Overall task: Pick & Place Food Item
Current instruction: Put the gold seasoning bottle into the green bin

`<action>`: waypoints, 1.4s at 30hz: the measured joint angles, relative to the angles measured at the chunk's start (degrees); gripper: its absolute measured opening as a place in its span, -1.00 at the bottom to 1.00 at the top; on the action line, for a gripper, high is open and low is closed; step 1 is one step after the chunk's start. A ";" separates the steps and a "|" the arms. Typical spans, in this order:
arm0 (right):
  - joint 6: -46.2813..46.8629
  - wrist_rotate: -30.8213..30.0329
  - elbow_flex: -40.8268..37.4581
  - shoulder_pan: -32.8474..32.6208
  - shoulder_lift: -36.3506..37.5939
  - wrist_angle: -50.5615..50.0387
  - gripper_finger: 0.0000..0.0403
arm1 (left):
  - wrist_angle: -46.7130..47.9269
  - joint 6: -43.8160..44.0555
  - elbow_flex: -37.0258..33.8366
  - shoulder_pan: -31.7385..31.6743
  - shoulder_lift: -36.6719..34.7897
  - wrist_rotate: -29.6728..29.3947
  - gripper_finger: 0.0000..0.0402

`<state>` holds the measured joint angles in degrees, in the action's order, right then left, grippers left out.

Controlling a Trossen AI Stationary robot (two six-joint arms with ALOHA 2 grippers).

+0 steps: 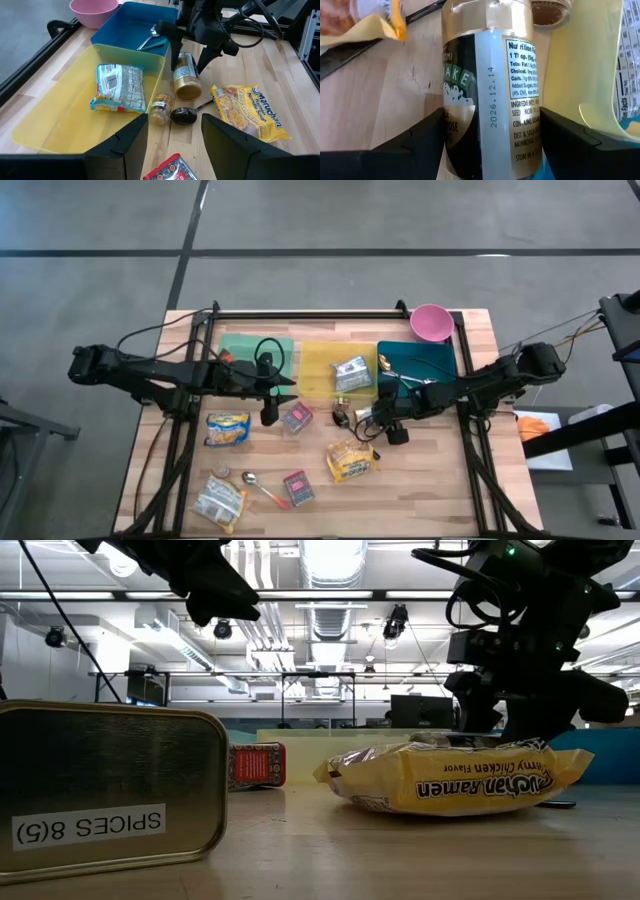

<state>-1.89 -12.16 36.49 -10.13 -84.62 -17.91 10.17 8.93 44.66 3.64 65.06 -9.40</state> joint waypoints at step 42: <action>25.61 9.16 11.96 -1.77 6.88 5.58 0.32 | -9.31 -27.59 0.04 6.36 7.08 0.59 0.42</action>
<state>23.72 -3.01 48.45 -11.90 -77.73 -12.33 0.86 -18.66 44.71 10.00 72.14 -8.82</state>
